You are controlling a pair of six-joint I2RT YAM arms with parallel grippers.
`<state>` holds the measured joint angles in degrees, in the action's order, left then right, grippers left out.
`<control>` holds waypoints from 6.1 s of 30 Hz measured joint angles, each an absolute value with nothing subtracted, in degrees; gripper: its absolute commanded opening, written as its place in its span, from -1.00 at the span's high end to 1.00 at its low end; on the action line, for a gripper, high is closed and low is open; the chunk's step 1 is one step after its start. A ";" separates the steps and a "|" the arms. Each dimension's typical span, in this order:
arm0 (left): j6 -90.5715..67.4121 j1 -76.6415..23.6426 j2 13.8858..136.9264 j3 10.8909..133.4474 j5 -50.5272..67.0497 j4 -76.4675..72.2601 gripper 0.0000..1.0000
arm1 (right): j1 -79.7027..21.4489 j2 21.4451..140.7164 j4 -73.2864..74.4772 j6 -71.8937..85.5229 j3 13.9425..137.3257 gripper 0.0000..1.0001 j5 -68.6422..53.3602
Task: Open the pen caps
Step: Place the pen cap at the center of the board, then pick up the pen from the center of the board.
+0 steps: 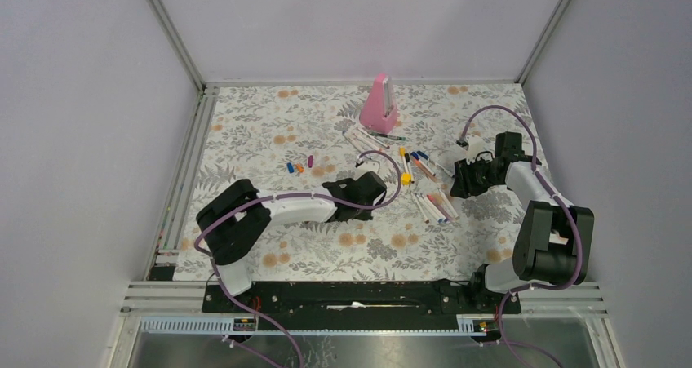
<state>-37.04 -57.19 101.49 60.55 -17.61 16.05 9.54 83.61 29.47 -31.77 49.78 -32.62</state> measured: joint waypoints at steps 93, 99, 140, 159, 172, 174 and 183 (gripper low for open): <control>-17.37 -45.95 58.98 18.68 -20.40 -22.85 -0.98 | -1.17 116.36 33.76 -55.88 81.87 0.08 -24.53; -17.37 -45.95 58.98 18.68 -20.43 -22.85 -0.98 | -2.50 117.27 33.50 -55.88 82.46 0.16 -21.67; -24.77 -45.91 55.33 23.03 -14.41 -20.32 -0.98 | -0.23 83.07 15.46 -33.87 55.72 1.00 -32.60; -48.38 -47.51 77.43 30.13 -4.05 -47.92 -0.97 | -0.27 73.03 3.60 -9.30 40.21 1.00 -69.10; -53.36 -50.33 91.26 38.89 -2.24 -55.88 -0.57 | -0.27 76.16 0.25 -4.03 39.83 1.00 -72.73; -53.74 -50.50 92.38 39.75 -2.02 -55.92 -0.52 | -0.27 76.18 0.16 -3.95 39.83 1.00 -72.77; -54.08 -51.29 96.09 44.49 -1.28 -55.77 -0.19 | -0.38 76.99 1.08 -4.10 39.83 1.00 -72.73</control>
<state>-54.08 -51.29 96.09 44.49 -1.28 -55.77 -0.38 76.99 1.08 -4.10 39.83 -72.73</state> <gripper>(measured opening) 0.637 0.037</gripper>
